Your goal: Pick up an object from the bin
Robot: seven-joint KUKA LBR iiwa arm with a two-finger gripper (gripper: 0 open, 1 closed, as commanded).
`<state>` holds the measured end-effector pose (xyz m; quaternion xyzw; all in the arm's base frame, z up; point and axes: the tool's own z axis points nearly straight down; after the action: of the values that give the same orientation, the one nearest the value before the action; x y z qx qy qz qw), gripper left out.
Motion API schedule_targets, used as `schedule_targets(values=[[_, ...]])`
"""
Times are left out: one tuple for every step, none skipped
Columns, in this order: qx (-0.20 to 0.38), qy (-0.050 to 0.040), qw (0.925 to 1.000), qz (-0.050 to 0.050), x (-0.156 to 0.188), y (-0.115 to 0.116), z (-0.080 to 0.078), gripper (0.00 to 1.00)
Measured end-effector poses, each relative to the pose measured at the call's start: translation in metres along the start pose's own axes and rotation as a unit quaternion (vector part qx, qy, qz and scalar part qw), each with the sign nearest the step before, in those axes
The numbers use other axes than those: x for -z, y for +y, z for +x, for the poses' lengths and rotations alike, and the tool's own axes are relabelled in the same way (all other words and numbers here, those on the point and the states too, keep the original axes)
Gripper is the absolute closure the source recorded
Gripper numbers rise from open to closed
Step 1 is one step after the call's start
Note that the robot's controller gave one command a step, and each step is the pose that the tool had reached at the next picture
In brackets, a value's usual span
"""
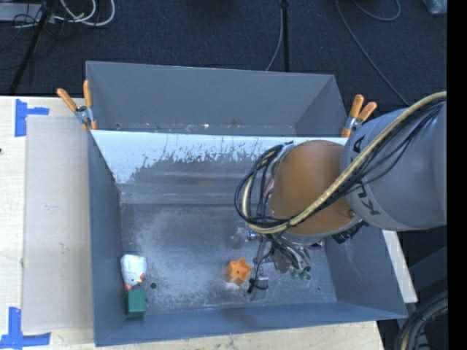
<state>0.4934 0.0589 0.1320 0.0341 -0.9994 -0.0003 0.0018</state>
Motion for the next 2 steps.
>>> schedule_targets(values=[[0.115,0.0062,0.9933,-0.001,-0.0629,-0.0070,-0.0019,1.00],[0.115,0.0062,0.9933,-0.001,-0.0629,-0.0071,-0.0019,1.00]])
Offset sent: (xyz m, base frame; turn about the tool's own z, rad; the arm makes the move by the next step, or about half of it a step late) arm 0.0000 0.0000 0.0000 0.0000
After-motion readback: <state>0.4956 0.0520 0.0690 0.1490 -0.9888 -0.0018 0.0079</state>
